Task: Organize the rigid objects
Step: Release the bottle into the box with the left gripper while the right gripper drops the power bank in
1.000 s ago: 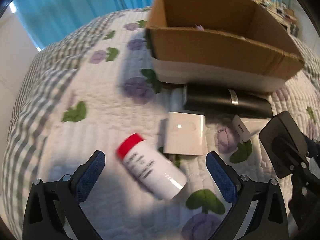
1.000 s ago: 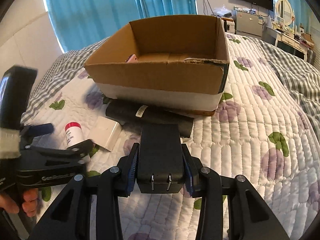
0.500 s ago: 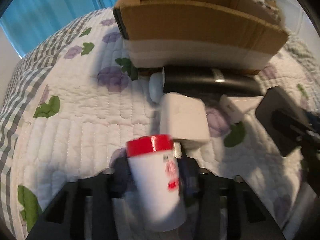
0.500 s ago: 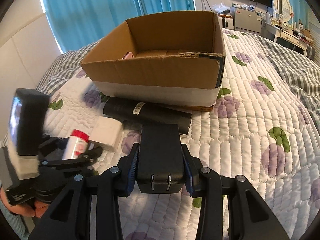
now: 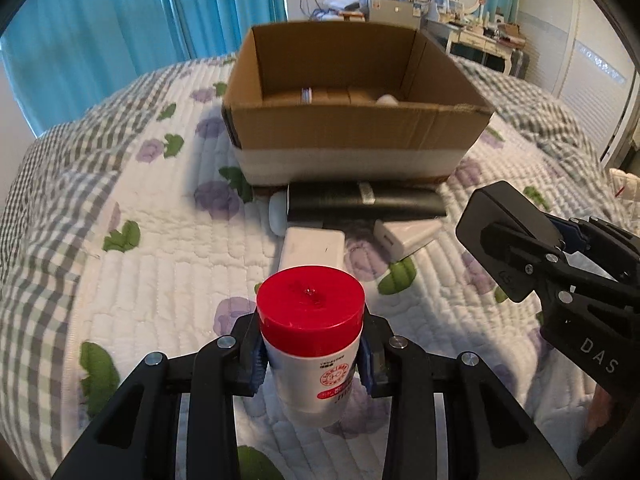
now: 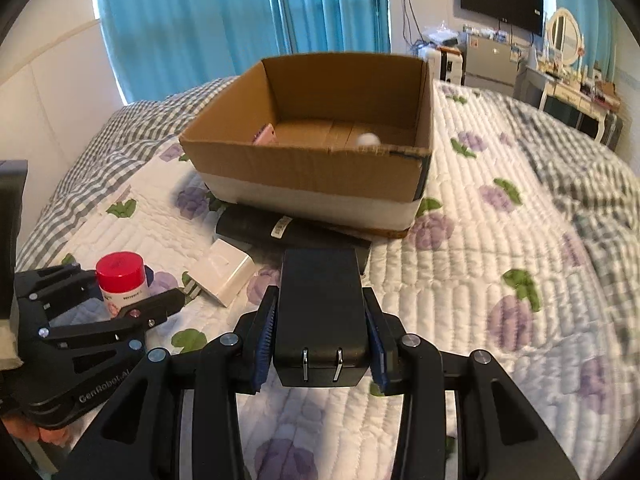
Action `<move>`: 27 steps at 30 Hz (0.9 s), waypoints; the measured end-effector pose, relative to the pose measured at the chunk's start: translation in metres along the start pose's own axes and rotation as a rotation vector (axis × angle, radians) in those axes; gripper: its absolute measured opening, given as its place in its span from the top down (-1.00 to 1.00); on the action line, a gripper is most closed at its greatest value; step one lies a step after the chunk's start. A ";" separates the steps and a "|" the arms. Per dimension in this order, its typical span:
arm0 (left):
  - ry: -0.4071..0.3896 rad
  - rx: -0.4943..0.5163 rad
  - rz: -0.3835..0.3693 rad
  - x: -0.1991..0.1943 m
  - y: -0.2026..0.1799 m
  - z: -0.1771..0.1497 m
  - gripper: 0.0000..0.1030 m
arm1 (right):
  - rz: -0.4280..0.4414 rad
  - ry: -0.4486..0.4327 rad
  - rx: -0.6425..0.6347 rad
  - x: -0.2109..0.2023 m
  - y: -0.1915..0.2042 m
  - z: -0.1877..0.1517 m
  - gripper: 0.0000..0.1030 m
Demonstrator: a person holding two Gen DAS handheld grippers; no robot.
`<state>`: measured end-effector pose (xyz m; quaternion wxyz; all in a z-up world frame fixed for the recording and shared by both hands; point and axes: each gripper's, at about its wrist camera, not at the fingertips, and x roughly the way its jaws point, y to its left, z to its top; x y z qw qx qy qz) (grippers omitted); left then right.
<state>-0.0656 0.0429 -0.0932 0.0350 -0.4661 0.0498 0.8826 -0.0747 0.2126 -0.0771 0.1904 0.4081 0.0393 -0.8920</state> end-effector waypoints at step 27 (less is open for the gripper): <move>-0.265 0.068 -0.088 -0.063 0.008 0.168 0.30 | -0.052 -0.258 -0.153 -0.081 0.002 0.160 0.25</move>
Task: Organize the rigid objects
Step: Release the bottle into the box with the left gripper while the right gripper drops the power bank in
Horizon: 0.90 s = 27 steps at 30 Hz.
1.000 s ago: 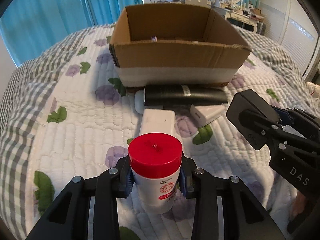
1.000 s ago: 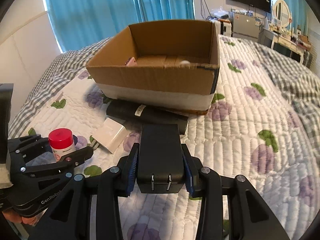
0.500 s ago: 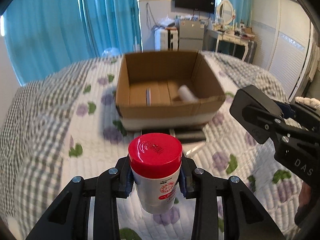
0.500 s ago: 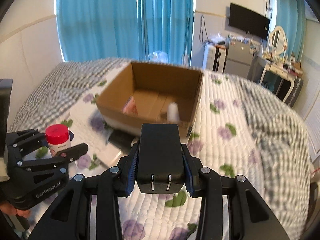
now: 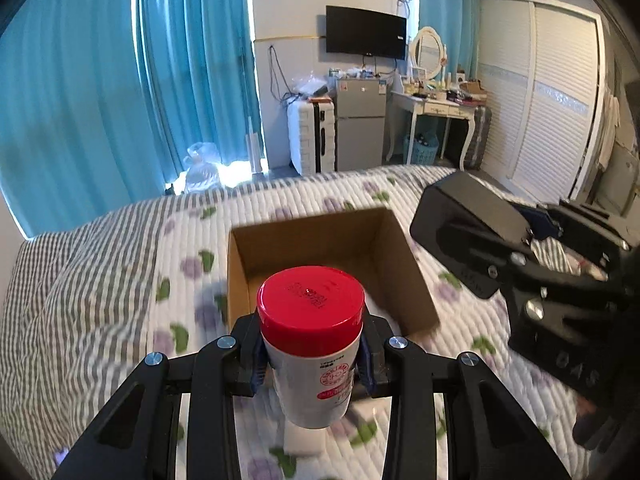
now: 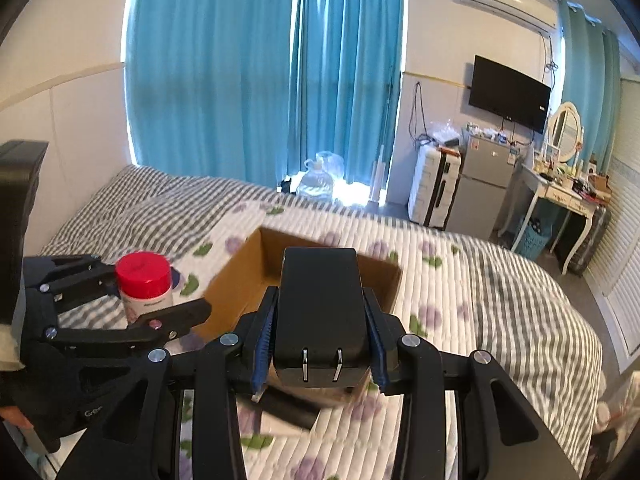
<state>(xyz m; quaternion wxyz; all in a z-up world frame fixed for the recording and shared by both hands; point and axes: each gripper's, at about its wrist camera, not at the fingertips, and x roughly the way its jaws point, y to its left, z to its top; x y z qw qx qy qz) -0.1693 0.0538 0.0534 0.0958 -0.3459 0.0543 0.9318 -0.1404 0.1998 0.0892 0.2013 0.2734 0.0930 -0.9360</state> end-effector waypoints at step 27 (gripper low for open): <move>0.254 0.042 0.043 0.151 0.006 0.000 -0.19 | -0.013 0.117 0.049 0.142 -0.051 -0.010 0.25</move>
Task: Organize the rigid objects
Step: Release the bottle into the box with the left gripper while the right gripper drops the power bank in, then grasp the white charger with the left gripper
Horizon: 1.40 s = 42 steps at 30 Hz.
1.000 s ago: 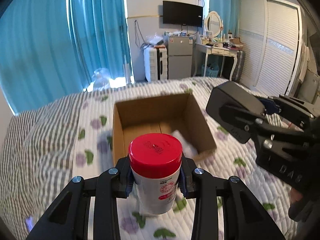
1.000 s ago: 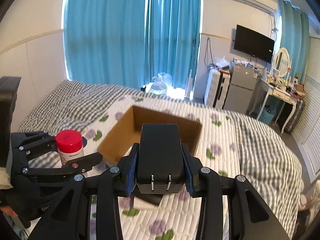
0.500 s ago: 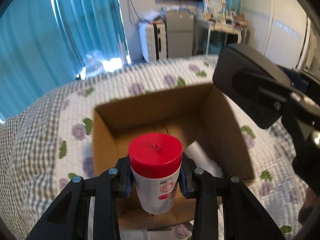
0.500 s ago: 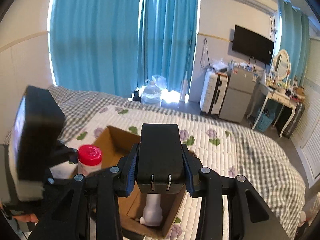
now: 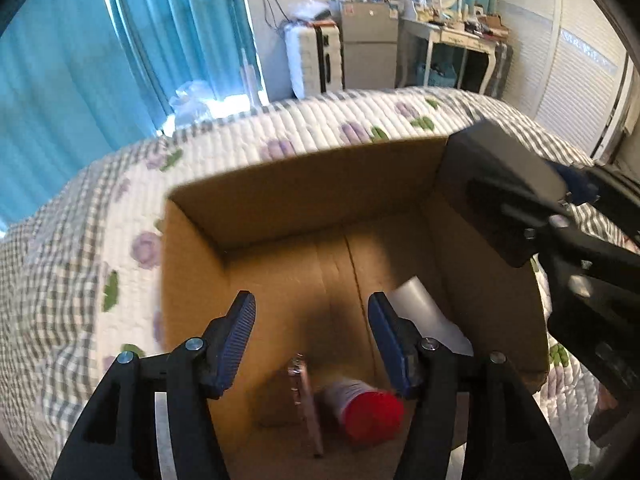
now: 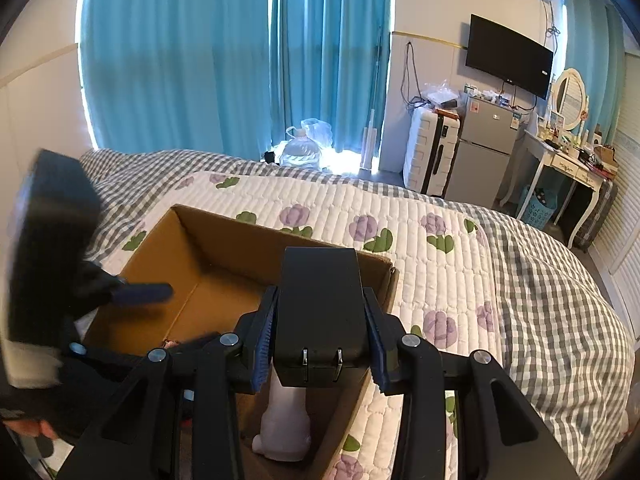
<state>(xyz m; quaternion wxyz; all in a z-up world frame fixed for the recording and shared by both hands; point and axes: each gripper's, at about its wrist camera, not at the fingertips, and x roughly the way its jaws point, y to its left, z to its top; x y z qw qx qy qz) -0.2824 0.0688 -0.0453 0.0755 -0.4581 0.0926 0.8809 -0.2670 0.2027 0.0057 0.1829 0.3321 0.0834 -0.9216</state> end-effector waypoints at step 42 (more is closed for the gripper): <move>-0.328 -0.120 0.072 -0.199 0.015 -0.120 -0.85 | -0.093 -0.063 0.040 -0.193 0.051 -0.070 -0.59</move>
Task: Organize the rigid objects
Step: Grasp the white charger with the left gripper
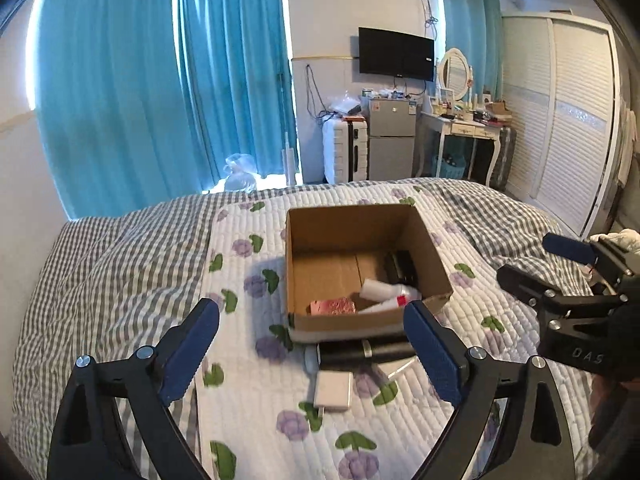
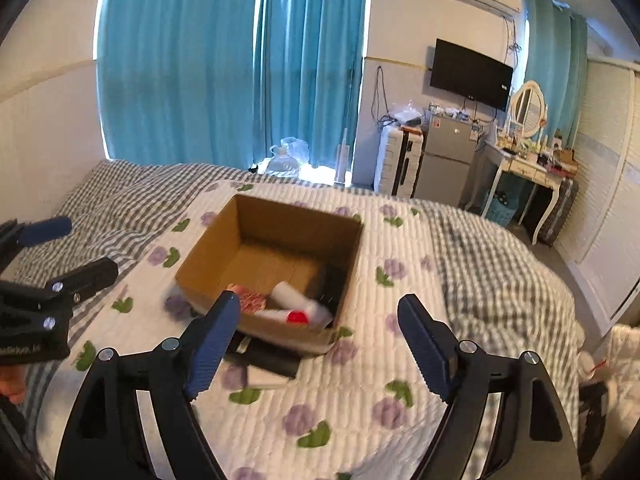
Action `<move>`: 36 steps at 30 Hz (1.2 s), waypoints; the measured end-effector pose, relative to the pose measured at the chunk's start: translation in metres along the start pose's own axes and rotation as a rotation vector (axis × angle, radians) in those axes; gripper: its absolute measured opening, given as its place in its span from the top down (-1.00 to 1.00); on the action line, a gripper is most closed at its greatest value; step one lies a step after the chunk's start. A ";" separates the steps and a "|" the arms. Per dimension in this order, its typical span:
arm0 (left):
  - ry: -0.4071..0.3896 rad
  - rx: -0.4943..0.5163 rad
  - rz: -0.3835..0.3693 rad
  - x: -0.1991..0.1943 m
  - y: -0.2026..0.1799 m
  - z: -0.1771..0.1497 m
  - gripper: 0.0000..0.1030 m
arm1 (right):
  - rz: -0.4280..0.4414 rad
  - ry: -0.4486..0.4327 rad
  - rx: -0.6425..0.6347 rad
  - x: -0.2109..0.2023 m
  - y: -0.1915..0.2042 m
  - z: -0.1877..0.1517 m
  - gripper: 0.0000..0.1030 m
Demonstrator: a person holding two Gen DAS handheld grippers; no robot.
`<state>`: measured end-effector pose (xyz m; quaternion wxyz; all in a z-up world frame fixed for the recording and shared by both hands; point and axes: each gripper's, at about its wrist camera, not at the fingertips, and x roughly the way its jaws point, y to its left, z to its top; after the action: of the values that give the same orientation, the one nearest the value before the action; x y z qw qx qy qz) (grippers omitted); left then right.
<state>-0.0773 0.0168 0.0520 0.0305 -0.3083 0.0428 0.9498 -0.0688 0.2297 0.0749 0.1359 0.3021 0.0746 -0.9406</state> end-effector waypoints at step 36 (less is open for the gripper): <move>0.437 0.023 -0.008 0.184 -0.036 -0.138 -0.17 | 0.005 0.240 0.113 0.139 -0.010 -0.114 -0.96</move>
<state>-0.1423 0.0441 -0.1701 0.0277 -0.5067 0.0580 0.8597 -0.1178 0.2354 -0.0988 0.1110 0.4198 0.0365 -0.9001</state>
